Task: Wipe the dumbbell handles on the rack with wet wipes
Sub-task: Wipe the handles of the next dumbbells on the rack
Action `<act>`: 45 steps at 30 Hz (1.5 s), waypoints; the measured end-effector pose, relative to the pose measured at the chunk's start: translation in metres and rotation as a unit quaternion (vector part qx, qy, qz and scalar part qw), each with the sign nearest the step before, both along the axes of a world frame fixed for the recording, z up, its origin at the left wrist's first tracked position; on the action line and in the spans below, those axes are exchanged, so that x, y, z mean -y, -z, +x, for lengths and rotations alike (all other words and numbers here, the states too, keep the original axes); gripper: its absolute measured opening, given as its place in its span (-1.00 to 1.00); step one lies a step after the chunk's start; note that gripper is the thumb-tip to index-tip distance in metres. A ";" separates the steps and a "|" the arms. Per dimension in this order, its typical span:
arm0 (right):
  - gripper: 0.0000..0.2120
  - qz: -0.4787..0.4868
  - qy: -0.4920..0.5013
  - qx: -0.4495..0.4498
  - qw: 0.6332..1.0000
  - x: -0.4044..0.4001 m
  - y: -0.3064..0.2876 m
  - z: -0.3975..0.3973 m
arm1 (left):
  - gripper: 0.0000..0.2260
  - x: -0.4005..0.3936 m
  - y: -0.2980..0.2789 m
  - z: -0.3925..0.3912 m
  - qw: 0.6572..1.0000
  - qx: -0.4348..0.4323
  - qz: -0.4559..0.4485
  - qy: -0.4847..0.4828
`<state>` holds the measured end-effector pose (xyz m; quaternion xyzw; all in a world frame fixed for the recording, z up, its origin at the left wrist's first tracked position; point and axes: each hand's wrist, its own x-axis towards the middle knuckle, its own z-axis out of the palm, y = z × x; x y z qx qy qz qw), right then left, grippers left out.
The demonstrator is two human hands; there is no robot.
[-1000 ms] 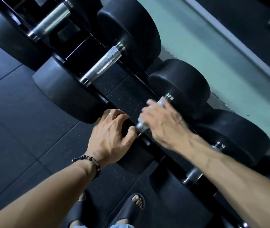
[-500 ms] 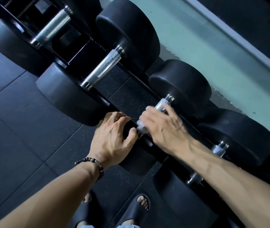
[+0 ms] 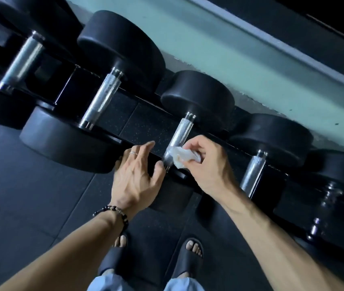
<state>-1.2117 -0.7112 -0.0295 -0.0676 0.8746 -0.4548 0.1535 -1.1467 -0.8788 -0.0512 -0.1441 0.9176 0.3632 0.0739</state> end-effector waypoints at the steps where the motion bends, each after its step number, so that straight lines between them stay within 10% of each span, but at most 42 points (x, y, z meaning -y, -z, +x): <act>1: -0.83 -0.007 0.026 0.017 0.999 0.002 -0.003 0.003 | -0.35 0.003 -0.002 -0.001 1.000 -0.008 0.017 0.020; 7: -0.81 -0.075 0.114 0.121 0.983 0.018 -0.014 0.010 | -0.63 0.022 -0.019 -0.028 0.976 -0.097 0.061 0.185; 13: -0.91 -0.087 0.182 0.042 0.979 0.031 -0.013 0.027 | -0.90 0.020 -0.028 -0.040 0.996 -0.052 0.064 0.022; 21: -0.53 -0.063 0.084 -0.012 0.994 0.039 0.004 0.050 | -0.87 0.014 -0.033 -0.057 0.904 0.073 0.412 -0.091; 26: -0.53 0.028 0.268 0.030 0.963 0.049 0.026 0.074 | -0.82 0.016 -0.017 -0.072 0.991 0.036 0.090 -0.094; 38: -0.61 0.032 0.341 -0.049 0.938 0.063 0.051 0.080 | -0.90 0.017 0.032 -0.112 0.976 0.072 0.206 0.024; 45: -0.57 0.039 0.350 -0.037 0.935 0.063 0.057 0.080 | -0.77 -0.017 0.018 -0.130 0.989 -0.012 0.130 -0.064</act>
